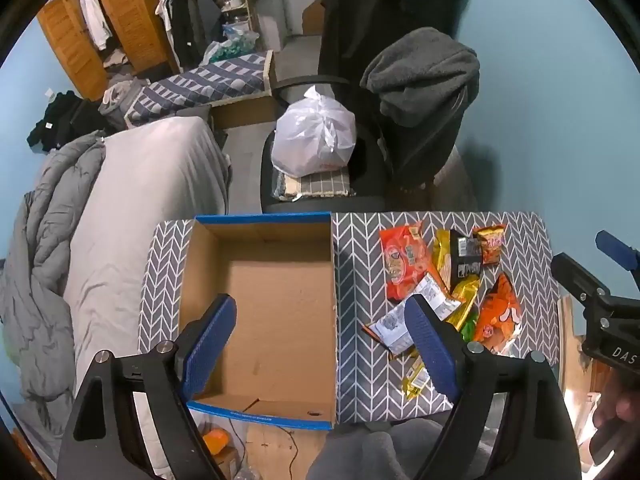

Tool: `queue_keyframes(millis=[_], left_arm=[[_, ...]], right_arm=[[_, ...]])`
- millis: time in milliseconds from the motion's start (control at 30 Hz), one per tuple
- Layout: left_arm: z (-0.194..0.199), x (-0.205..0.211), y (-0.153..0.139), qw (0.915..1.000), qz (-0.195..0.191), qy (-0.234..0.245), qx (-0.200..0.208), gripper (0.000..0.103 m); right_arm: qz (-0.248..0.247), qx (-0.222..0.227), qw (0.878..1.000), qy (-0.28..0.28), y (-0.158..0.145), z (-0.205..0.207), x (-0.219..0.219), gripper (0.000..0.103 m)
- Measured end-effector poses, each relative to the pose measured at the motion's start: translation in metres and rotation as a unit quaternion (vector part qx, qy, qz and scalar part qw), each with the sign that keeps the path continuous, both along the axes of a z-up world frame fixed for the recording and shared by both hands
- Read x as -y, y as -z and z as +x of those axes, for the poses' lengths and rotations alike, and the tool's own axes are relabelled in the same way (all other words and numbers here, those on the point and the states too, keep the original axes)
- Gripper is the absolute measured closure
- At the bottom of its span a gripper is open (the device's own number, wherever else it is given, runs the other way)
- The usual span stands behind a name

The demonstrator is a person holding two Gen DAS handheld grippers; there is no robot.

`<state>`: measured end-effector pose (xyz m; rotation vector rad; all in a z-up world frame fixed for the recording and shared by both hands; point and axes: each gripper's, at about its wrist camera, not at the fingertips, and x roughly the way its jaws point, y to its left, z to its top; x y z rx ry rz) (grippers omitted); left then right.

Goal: Organize snacks

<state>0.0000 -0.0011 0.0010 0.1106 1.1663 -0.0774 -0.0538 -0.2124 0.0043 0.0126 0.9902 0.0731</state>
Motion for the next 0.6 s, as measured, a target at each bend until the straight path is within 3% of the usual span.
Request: queue_keyframes(millis=[600], left_arm=[[-0.005,0.003,-0.005,0.9998,-0.005,-0.013,0.013,0.015]], right_arm=[[0.001,-0.004,1.0,-0.001,0.003,0.002,0.006,0.002]])
